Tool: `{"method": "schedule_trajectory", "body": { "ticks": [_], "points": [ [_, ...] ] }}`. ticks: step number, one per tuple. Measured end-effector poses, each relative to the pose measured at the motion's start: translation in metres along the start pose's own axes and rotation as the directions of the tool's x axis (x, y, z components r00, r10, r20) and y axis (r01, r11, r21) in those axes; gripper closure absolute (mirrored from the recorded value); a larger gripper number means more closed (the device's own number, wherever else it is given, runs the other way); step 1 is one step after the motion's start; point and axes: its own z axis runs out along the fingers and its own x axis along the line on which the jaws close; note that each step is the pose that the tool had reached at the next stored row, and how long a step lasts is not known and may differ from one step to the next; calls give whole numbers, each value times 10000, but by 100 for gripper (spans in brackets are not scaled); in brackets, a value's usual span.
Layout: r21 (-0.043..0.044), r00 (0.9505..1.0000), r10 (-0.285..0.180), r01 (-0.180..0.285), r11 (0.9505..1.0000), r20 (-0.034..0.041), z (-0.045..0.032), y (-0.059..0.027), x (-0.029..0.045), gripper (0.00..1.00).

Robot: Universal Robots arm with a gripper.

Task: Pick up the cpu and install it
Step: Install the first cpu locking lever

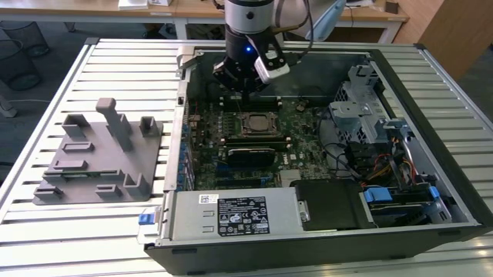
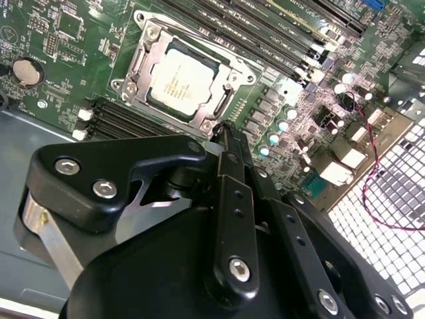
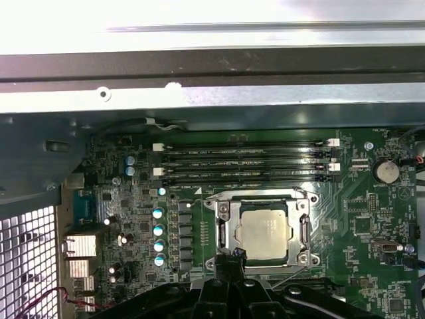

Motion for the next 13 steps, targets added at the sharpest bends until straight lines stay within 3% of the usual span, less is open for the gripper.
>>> {"method": "schedule_trajectory", "body": {
  "ticks": [8, 13],
  "points": [
    [0, 10000, 0, 0, 10000, 0, -1, -2, 44, 89],
    [0, 10000, -1, 1, 10000, 0, -2, -7, 154, 89]
  ]
}}
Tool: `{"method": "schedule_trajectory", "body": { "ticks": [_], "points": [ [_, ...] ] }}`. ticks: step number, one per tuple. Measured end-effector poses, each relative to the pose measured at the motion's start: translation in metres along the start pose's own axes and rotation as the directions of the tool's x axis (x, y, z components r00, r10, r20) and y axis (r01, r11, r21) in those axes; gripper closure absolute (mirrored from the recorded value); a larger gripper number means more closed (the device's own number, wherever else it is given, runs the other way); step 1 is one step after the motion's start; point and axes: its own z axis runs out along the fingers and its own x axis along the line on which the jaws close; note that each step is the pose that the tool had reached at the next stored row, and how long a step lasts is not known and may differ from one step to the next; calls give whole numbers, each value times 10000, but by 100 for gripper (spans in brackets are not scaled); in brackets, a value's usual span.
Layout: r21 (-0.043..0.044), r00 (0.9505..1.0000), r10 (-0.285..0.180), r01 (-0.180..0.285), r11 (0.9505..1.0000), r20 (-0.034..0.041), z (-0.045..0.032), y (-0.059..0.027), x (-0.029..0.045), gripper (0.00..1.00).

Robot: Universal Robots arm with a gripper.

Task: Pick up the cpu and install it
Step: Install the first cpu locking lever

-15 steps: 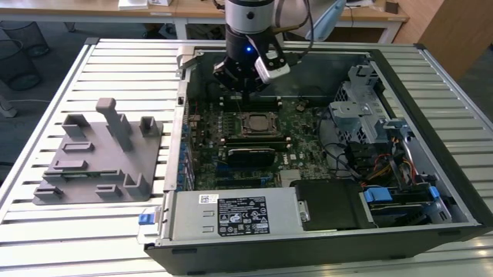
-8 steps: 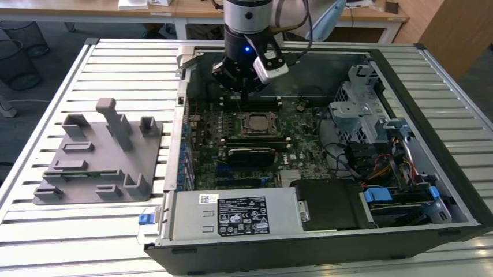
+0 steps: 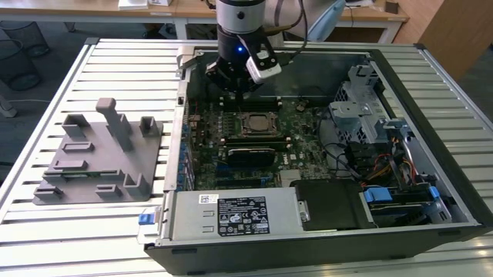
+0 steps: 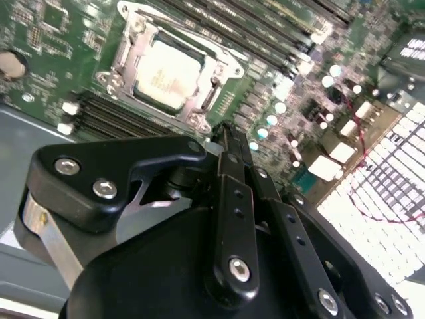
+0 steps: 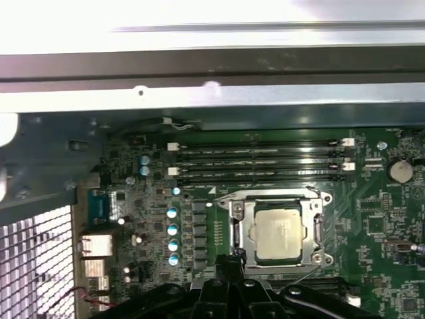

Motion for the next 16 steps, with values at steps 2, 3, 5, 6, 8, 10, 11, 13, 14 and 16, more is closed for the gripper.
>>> {"method": "schedule_trajectory", "body": {
  "ticks": [2, 3, 5, 6, 8, 10, 11, 13, 14, 16],
  "points": [
    [-1, 10000, 2, -2, 10000, 1, 1, 1, 42, 89],
    [-1, 10000, 1, -1, 10000, 1, 2, 5, 56, 89],
    [1, 10000, -25, 25, 10000, -1, 4, 23, 74, 89],
    [-1, 10000, -54, 54, 10000, -1, 6, 35, 81, 89],
    [-2, 9999, -130, 130, 9999, -1, 9, 55, 96, 89],
    [-3, 9998, -182, 182, 9998, -2, 13, 83, 117, 89],
    [-3, 9998, -193, 193, 9998, -2, 18, 100, 127, 89],
    [-3, 9998, -204, 204, 9998, -2, 36, 129, 159, 89],
    [-4, 9998, -211, 211, 9998, -2, 49, 141, 173, 89],
    [-3, 9998, -218, 218, 9998, -3, 72, 166, 191, 89]
  ]
}}
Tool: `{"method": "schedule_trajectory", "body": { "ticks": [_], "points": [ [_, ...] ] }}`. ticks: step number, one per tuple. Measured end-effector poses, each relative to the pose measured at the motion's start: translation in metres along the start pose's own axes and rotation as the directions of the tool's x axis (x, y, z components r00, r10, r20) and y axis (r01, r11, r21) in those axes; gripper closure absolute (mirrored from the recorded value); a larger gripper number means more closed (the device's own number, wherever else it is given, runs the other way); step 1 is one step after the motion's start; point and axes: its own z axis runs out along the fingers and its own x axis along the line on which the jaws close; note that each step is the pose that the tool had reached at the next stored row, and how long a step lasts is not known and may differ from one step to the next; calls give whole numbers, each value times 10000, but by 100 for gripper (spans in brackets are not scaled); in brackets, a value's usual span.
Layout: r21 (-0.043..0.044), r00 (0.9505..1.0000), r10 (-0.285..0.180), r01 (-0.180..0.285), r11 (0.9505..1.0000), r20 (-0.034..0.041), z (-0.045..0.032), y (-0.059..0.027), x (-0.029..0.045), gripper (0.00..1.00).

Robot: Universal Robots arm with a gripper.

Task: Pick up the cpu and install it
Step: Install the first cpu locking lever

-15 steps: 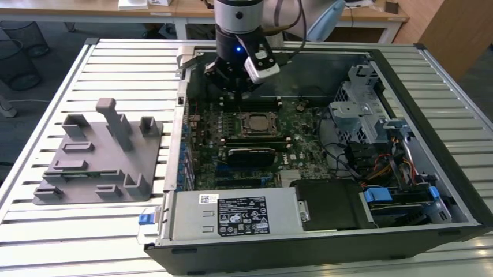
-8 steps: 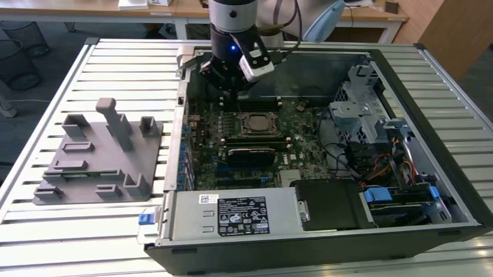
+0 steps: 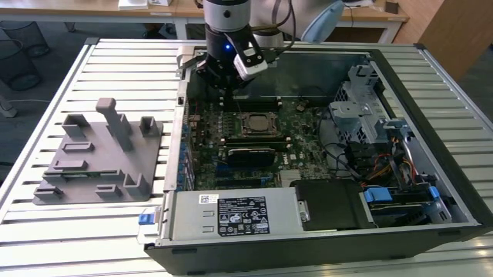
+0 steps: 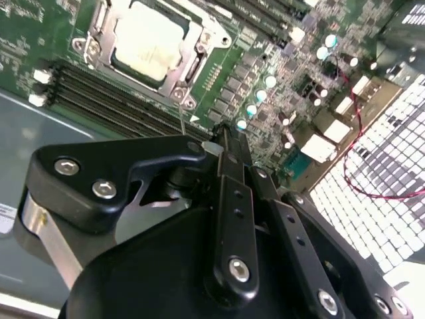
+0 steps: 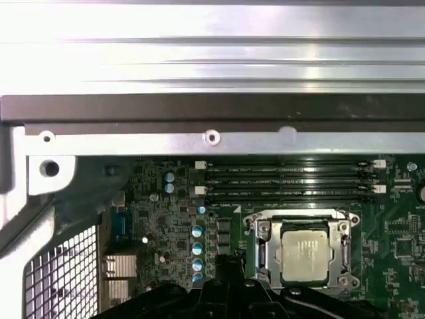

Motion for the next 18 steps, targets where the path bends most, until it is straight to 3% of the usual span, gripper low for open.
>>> {"method": "schedule_trajectory", "body": {
  "ticks": [18],
  "points": [
    [-1, 10000, -27, 27, 10000, 0, 32, 93, 6, 89]
  ]
}}
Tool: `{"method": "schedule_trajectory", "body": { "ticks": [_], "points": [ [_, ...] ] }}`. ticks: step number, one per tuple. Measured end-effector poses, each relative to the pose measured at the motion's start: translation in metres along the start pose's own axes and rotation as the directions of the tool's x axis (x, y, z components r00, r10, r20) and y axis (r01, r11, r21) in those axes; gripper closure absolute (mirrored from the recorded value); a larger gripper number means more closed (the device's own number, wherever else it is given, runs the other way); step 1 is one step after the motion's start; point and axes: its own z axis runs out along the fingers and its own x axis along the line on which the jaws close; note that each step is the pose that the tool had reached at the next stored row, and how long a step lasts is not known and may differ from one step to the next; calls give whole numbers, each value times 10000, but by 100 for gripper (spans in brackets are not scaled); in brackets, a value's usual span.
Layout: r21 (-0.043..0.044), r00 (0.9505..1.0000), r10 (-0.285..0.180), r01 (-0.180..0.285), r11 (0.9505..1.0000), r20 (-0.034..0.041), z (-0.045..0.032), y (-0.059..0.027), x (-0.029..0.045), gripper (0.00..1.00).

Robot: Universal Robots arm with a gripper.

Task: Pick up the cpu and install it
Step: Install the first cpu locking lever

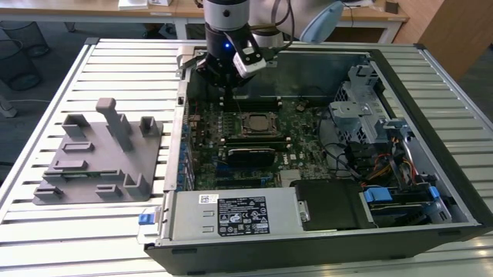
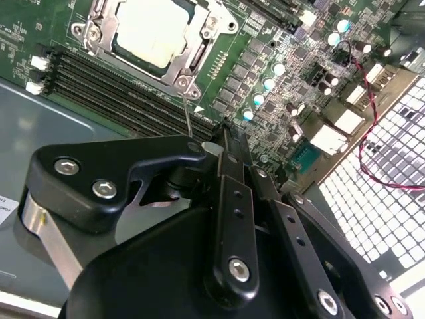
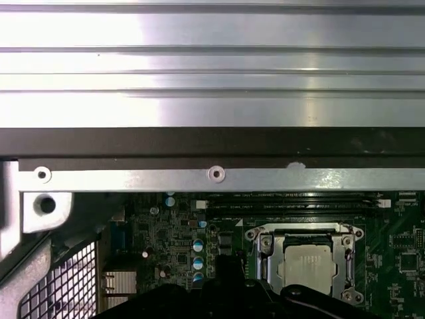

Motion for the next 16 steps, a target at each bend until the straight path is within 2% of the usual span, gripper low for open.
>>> {"method": "schedule_trajectory", "body": {
  "ticks": [9, 16],
  "points": [
    [0, 10000, 1, -1, 10000, 0, 1, 24, -24, 89],
    [-1, 10000, 2, -2, 10000, 0, 3, 30, -151, 89]
  ]
}}
